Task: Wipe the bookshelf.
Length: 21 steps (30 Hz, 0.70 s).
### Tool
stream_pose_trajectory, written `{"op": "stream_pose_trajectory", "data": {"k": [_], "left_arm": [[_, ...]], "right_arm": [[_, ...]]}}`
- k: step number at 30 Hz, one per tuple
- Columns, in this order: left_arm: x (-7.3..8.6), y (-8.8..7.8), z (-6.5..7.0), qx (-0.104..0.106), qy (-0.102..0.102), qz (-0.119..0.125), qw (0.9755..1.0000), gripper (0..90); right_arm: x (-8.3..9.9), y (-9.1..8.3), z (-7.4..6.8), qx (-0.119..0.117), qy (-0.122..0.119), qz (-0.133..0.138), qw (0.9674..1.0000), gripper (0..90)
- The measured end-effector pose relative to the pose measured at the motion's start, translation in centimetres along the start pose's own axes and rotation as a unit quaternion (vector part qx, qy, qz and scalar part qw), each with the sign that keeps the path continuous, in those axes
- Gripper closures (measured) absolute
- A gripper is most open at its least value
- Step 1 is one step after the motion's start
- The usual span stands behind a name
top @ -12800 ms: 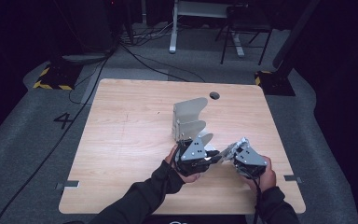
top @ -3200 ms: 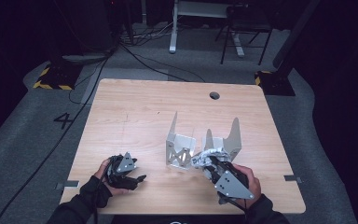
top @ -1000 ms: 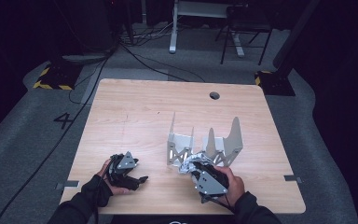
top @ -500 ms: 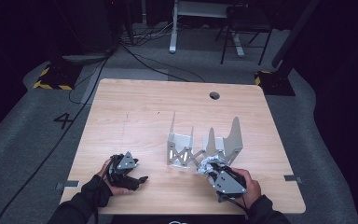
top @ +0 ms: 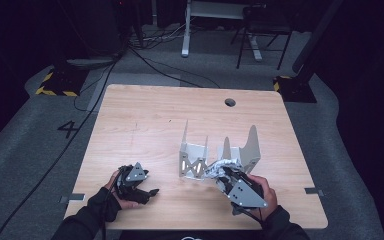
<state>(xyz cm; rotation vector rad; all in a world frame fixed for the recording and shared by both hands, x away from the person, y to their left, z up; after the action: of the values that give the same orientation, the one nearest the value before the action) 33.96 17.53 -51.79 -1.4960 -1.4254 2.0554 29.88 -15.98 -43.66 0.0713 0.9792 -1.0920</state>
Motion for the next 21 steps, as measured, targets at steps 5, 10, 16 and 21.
{"op": "stream_pose_trajectory", "data": {"k": [5,10,16,21], "left_arm": [[0.0,0.0,0.0,-0.001,0.002,0.000,1.0000,21.2],[0.0,0.0,0.0,-0.001,0.002,0.000,1.0000,21.2],[0.0,0.0,0.0,0.002,-0.001,-0.001,1.0000,21.2],[0.0,0.0,0.0,-0.001,0.001,0.000,1.0000,21.2]], "right_arm": [[-1.2,1.0,-0.8,-0.007,-0.008,0.003,0.9999,76.3],[-1.7,1.8,-1.0,-0.008,-0.004,0.005,0.9999,76.4],[-2.3,1.4,-0.6,-0.013,0.014,0.020,0.9996,76.4],[-2.8,0.8,-0.4,0.000,0.017,0.029,0.9994,76.6]]}}
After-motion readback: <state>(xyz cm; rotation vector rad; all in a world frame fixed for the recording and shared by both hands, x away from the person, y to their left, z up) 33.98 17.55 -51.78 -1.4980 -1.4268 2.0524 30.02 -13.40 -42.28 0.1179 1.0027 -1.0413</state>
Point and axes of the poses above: each handheld gripper's, and its own axes: y roughly forward along the jaws, x roughly out of its underside, z roughly to its right, the point moved 2 cm from there along y, roughly forward along the jaws, and after that the axes turned 7 degrees about -z, right-handed, at the moved point
